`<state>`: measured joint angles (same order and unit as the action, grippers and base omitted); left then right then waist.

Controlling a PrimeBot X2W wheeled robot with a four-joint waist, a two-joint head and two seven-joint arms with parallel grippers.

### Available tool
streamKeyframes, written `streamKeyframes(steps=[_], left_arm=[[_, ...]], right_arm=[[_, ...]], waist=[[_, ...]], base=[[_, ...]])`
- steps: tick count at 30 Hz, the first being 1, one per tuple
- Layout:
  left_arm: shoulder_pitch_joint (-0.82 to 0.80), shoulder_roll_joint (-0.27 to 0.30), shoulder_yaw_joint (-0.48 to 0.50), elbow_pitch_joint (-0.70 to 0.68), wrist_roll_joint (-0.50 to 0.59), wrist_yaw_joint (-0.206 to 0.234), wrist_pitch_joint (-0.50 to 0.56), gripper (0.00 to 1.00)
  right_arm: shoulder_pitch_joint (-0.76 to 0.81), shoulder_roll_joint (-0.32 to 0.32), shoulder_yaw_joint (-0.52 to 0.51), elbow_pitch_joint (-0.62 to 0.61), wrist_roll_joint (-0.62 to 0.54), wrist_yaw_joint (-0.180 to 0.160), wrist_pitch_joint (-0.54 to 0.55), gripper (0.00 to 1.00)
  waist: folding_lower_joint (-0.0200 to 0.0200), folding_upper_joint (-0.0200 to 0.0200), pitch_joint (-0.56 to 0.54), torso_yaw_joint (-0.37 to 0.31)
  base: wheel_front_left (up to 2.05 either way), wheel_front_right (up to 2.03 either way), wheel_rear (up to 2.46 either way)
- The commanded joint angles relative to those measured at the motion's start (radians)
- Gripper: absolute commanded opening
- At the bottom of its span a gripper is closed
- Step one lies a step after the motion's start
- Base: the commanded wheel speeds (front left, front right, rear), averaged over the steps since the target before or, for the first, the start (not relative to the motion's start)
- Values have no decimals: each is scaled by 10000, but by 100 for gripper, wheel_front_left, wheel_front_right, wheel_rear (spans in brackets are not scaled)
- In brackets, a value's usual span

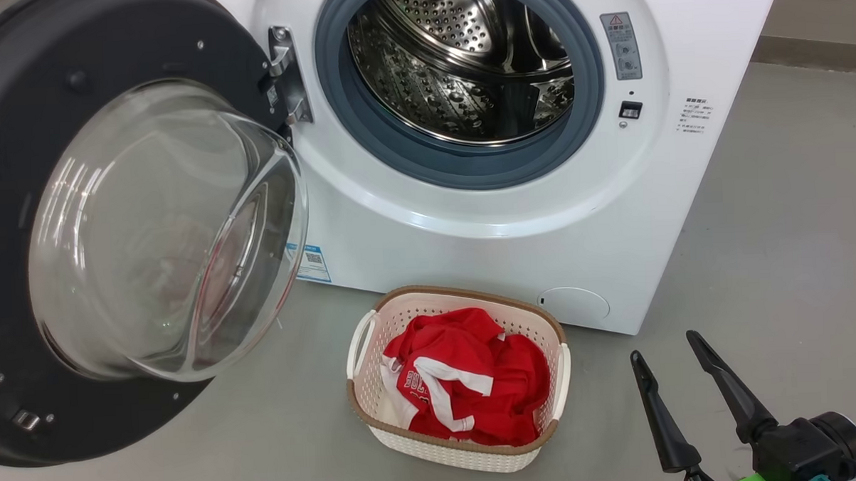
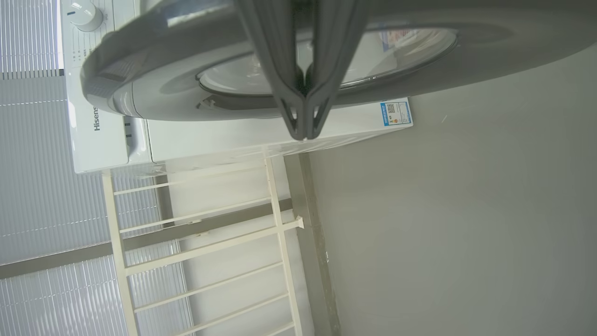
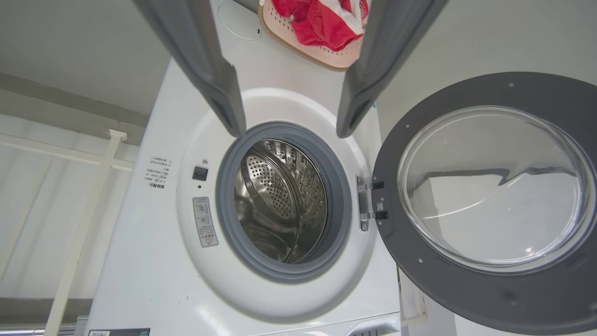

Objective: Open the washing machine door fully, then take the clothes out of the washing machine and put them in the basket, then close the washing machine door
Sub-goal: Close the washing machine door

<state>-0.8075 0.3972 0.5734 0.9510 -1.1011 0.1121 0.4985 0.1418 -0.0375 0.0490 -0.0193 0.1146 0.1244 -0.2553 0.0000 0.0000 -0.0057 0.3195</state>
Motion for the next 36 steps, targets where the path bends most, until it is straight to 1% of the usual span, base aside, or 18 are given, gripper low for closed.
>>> streamKeyframes(steps=[1,9,18,25,26,36], left_arm=[[-214,572,66,-197,-132,-203,231,0],[-18,209,35,-436,-454,-516,924,0],[401,-586,76,-1422,-873,-553,1494,0],[1011,-1192,106,-2770,-1184,-358,2044,0],[1011,-1192,106,-2770,-1184,-358,2044,0],[2168,-2309,77,-5496,-1640,320,2875,0]], right_arm=[[-263,-127,211,-271,-26,63,-59,100],[-131,-127,79,-282,86,63,-62,100],[-135,-127,74,-356,217,63,-63,100],[-181,-127,93,-363,272,63,-64,100],[-181,-127,93,-363,272,63,-64,100],[-252,-127,61,-362,394,63,-64,100]], waist=[[0,0,-14,9],[0,0,-112,141],[0,0,-136,260],[0,0,-53,220],[0,0,-53,220],[0,0,-10,157]], base=[[0,0,0],[0,0,0],[0,0,0],[0,0,0],[0,0,0],[0,0,0]])
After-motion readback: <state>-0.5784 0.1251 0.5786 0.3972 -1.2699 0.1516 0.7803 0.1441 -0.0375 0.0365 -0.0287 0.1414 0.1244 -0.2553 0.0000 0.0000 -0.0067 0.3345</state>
